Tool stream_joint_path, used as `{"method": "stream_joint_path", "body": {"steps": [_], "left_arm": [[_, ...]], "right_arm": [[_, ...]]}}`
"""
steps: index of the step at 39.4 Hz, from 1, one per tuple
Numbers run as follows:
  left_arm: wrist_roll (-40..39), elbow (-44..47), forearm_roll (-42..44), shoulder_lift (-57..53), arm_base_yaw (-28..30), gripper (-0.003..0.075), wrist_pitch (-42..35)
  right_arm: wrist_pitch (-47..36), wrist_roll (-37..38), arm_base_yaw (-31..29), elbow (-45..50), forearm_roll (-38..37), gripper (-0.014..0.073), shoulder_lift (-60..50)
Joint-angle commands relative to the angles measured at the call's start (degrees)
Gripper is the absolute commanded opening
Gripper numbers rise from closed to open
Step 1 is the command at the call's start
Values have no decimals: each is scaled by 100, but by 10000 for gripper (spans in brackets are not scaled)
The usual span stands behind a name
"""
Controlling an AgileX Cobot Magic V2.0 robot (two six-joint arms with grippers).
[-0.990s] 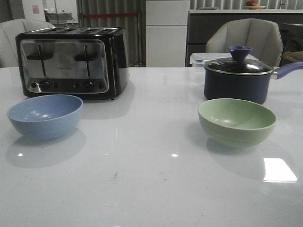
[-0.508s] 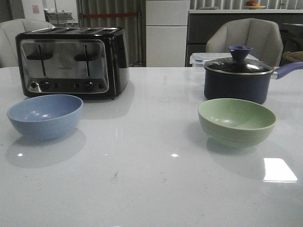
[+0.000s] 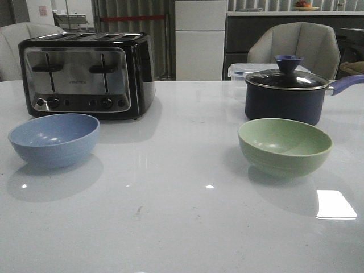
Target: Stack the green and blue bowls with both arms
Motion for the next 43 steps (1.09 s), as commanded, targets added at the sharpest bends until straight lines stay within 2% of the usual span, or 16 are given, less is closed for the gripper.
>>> {"method": "stream_joint_path", "body": {"steps": [1, 8, 23, 43], "left_arm": [[-32, -160, -55, 88, -19, 459, -475], [-32, -160, -55, 97, -19, 458, -604], [-32, -160, -55, 97, -19, 457, -637], [-32, -160, -55, 97, -19, 457, -637]], "right_arm": [[-530, -6, -11, -237, 196, 506, 227], [-536, -188, -11, -633, 786, 506, 1056], [-359, -1178, -11, -2008, 2008, 506, 3264], [-235, -1204, -11, -3371, 1995, 526, 5288]]}}
